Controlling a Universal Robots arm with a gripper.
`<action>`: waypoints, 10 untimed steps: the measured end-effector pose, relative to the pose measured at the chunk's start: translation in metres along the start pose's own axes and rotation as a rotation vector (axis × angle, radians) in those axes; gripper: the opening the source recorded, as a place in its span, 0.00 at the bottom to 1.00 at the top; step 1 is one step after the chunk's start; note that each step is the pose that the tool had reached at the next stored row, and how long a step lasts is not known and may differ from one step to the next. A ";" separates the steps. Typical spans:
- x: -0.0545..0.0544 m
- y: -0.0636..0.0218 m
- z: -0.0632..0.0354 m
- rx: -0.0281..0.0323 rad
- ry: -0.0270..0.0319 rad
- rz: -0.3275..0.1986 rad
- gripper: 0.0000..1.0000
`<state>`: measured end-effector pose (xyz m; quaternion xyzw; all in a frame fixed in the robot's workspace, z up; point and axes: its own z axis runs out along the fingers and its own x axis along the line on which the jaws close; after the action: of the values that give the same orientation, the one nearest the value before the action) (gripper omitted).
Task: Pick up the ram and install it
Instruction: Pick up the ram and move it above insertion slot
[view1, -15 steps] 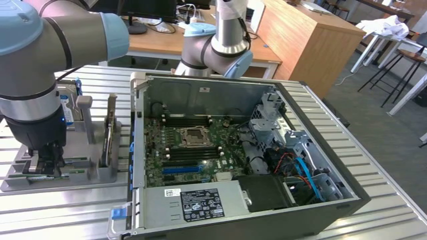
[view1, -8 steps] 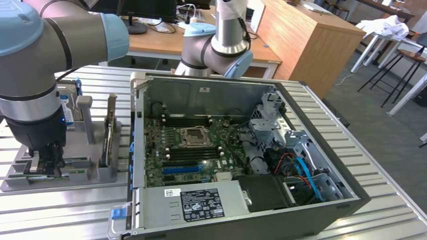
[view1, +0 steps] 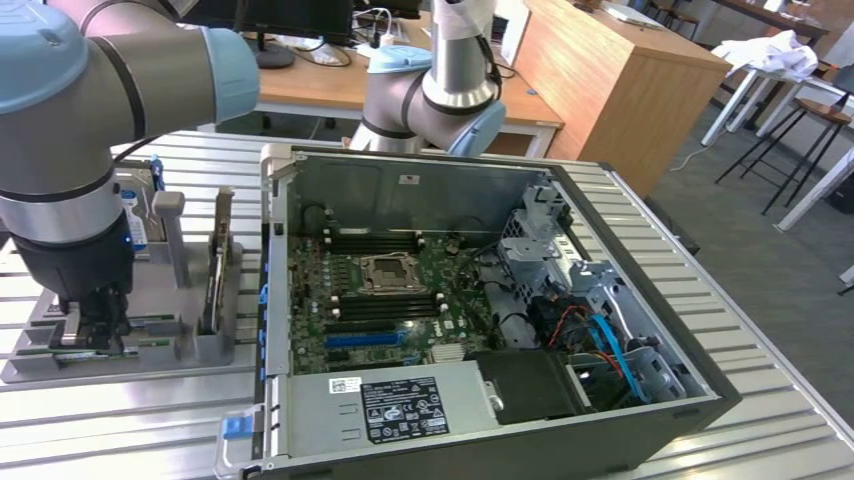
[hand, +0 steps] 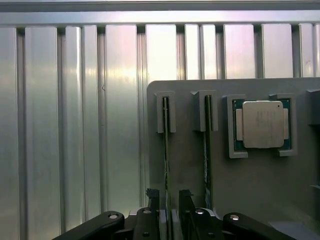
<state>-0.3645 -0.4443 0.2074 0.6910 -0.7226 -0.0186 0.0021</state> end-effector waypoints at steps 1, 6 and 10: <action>0.000 -0.0006 -0.0001 -0.0003 0.0002 0.000 0.30; 0.000 -0.0034 0.0001 -0.0004 -0.0011 -0.003 0.30; 0.000 -0.0036 0.0003 -0.0004 -0.0011 -0.004 0.30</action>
<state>-0.3610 -0.4443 0.2070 0.6923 -0.7213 -0.0192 0.0018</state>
